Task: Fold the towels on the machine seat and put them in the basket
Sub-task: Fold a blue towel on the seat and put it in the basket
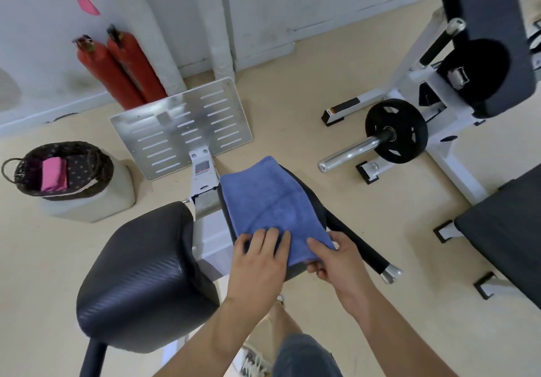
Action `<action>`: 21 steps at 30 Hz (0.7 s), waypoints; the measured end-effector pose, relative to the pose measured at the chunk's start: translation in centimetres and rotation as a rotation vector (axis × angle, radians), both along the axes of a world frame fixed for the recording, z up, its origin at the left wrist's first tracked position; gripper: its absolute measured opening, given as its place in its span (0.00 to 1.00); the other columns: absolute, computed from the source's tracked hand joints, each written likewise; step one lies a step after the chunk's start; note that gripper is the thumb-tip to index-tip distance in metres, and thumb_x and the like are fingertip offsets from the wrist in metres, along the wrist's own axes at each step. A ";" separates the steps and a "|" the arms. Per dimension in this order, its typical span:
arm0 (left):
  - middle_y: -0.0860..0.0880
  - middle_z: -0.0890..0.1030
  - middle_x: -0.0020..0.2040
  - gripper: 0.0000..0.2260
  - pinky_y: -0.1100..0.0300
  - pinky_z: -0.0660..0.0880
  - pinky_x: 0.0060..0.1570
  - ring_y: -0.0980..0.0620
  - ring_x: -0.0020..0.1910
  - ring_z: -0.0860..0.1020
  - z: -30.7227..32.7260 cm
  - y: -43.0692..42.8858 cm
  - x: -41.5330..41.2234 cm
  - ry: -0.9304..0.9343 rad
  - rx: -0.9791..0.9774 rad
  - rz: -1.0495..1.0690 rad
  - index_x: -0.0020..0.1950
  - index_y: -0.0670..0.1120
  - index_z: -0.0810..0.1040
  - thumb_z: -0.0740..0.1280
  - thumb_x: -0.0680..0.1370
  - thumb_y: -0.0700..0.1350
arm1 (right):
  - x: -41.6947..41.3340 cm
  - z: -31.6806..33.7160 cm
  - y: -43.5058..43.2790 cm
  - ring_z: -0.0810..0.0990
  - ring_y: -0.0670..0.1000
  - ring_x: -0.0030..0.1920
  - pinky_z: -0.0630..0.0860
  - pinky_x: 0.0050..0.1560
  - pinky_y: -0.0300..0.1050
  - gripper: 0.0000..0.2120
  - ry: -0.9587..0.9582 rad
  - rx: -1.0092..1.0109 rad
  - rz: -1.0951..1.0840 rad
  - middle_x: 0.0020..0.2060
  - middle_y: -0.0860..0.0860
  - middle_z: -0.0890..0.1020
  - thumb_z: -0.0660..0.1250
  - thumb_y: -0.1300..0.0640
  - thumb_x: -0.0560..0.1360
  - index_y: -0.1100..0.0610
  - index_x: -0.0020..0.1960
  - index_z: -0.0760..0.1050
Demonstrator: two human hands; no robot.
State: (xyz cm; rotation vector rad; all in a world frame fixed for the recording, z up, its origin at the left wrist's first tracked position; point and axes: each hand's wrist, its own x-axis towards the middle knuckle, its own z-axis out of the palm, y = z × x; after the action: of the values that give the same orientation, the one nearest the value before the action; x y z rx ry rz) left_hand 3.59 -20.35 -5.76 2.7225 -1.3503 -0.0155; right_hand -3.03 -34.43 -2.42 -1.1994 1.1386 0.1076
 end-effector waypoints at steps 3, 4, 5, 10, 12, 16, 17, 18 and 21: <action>0.44 0.78 0.60 0.21 0.47 0.75 0.54 0.43 0.59 0.74 0.5 0.3 -0.6 0.062 0.034 -0.015 0.61 0.42 0.78 0.70 0.68 0.43 | -1.3 0.9 -0.2 0.77 0.39 0.43 0.74 0.41 0.33 0.28 -0.049 -0.466 0.331 0.49 0.47 0.78 0.73 0.51 0.70 0.51 0.66 0.65; 0.44 0.79 0.61 0.22 0.47 0.76 0.53 0.43 0.59 0.76 0.7 0.3 -0.8 0.088 0.057 -0.017 0.60 0.41 0.79 0.72 0.66 0.43 | -2.0 1.1 -0.4 0.73 0.38 0.55 0.71 0.52 0.35 0.36 -0.069 -0.725 0.549 0.57 0.44 0.74 0.74 0.44 0.66 0.46 0.70 0.62; 0.44 0.80 0.60 0.23 0.47 0.78 0.51 0.43 0.58 0.77 1.1 0.3 -1.0 0.119 0.082 -0.025 0.59 0.41 0.80 0.74 0.64 0.44 | -2.7 1.1 -0.6 0.66 0.41 0.65 0.67 0.61 0.41 0.42 -0.072 -0.990 0.789 0.66 0.44 0.68 0.71 0.37 0.62 0.43 0.72 0.59; 0.48 0.83 0.49 0.19 0.54 0.80 0.41 0.47 0.48 0.81 3.0 0.4 -1.9 0.308 0.155 -0.087 0.53 0.44 0.81 0.72 0.63 0.45 | -3.3 0.0 -0.7 0.69 0.49 0.71 0.61 0.64 0.55 0.27 -0.199 -1.380 1.360 0.66 0.47 0.75 0.65 0.51 0.68 0.51 0.68 0.71; 0.48 0.81 0.54 0.15 0.53 0.78 0.48 0.46 0.52 0.78 3.9 0.5 -1.7 0.413 0.164 -0.110 0.58 0.45 0.78 0.63 0.73 0.44 | -3.3 0.0 -1.6 0.79 0.46 0.61 0.67 0.60 0.49 0.20 -0.251 -1.353 1.374 0.52 0.43 0.83 0.65 0.58 0.65 0.50 0.56 0.79; 0.47 0.80 0.48 0.10 0.54 0.72 0.45 0.46 0.47 0.76 5.0 0.5 -0.1 0.771 0.186 -0.046 0.51 0.46 0.76 0.56 0.79 0.47 | -2.7 2.2 -3.3 0.71 0.46 0.30 0.63 0.31 0.36 0.03 -0.135 -0.944 1.411 0.31 0.46 0.76 0.62 0.56 0.71 0.49 0.40 0.73; 0.47 0.79 0.44 0.10 0.54 0.71 0.43 0.47 0.43 0.76 5.1 0.4 0.5 0.883 0.196 -0.022 0.48 0.45 0.75 0.57 0.79 0.48 | -2.2 2.7 -3.8 0.69 0.47 0.30 0.62 0.31 0.37 0.04 -0.077 -0.832 1.401 0.30 0.47 0.74 0.62 0.54 0.73 0.48 0.39 0.71; 0.47 0.77 0.39 0.10 0.54 0.70 0.40 0.48 0.38 0.74 5.2 0.4 1.0 1.014 0.196 0.009 0.44 0.44 0.74 0.57 0.79 0.48 | -1.6 3.1 -4.2 0.68 0.47 0.30 0.63 0.32 0.38 0.05 -0.043 -0.726 1.396 0.30 0.48 0.73 0.62 0.53 0.74 0.48 0.39 0.71; 0.51 0.70 0.30 0.10 0.55 0.66 0.37 0.53 0.32 0.68 5.8 0.4 2.9 1.316 0.115 0.133 0.35 0.47 0.69 0.59 0.76 0.47 | 0.8 3.7 -5.6 0.69 0.45 0.32 0.66 0.35 0.40 0.05 -0.024 -0.492 1.298 0.34 0.55 0.76 0.65 0.54 0.73 0.53 0.40 0.75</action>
State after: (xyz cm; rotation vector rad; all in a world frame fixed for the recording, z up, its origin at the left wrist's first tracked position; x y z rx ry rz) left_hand 6.45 -19.97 0.00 1.9780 -0.7105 -1.5432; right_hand -2.24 -40.01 1.27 -2.2177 0.1881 0.8192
